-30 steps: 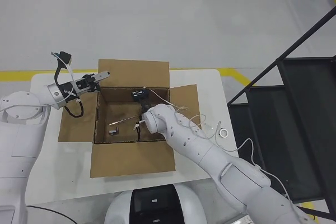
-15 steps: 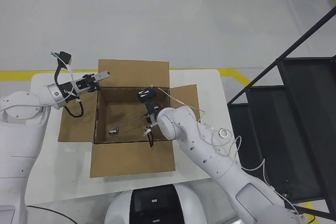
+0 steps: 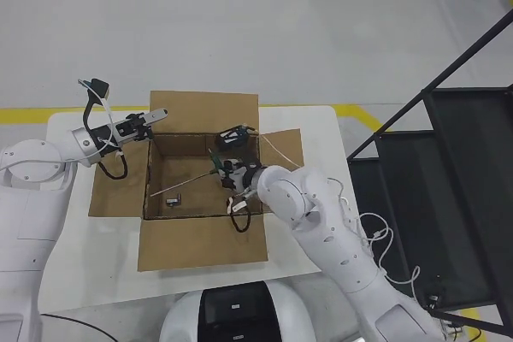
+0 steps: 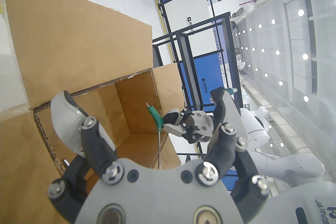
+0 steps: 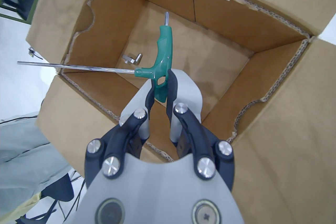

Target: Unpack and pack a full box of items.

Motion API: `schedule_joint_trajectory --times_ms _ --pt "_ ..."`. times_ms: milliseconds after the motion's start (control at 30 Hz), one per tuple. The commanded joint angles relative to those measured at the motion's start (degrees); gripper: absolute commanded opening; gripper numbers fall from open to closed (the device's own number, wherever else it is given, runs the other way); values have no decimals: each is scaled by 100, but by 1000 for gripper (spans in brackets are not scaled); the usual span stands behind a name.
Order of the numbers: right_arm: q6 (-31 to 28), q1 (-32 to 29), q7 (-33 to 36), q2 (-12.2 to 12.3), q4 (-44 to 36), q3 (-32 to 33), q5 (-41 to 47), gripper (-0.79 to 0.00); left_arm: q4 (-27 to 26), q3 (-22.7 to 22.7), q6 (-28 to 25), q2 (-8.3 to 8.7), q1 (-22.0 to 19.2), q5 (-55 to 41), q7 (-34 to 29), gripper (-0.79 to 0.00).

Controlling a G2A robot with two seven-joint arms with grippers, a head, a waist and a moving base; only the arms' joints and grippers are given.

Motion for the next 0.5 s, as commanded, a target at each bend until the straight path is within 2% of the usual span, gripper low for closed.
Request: schedule_joint_trajectory --times_ms 0,400,467 --pt "-110 -230 -139 36 -174 252 317 -785 0 0 0 0 0 0 0 0" --pt "-889 -1518 -481 285 -1154 1511 1256 -785 0 0 0 0 0 0 0 0" --pt "-836 -1699 -558 304 -1219 1682 1567 -785 0 0 0 0 0 0 0 0"
